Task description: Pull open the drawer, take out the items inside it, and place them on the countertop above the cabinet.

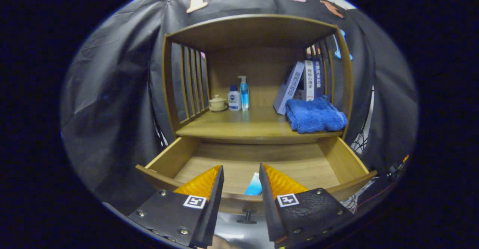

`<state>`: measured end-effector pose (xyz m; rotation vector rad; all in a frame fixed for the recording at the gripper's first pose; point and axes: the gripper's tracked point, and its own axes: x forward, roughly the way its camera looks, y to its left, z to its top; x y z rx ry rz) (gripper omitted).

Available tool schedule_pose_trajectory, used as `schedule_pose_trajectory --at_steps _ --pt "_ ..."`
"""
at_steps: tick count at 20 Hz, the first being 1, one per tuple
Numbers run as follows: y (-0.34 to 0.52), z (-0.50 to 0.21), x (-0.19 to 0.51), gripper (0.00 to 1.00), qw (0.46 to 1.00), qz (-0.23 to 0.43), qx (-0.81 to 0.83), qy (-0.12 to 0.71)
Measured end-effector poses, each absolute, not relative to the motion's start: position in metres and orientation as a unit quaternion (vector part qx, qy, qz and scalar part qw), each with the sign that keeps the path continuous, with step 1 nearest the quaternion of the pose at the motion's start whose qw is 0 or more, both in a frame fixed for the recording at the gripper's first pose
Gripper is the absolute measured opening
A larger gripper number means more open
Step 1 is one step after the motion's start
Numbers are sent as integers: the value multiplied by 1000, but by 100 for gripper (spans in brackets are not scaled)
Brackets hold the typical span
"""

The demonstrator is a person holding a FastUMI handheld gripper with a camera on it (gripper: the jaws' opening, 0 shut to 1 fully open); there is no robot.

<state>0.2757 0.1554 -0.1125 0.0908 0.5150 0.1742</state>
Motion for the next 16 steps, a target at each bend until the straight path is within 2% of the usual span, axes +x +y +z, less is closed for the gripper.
schedule_pose_trajectory --at_steps 4,10,16 --pt "154 -146 304 54 924 78 27 372" --pt "149 -212 309 55 843 68 18 533" --pt "155 -248 298 55 798 63 16 599"
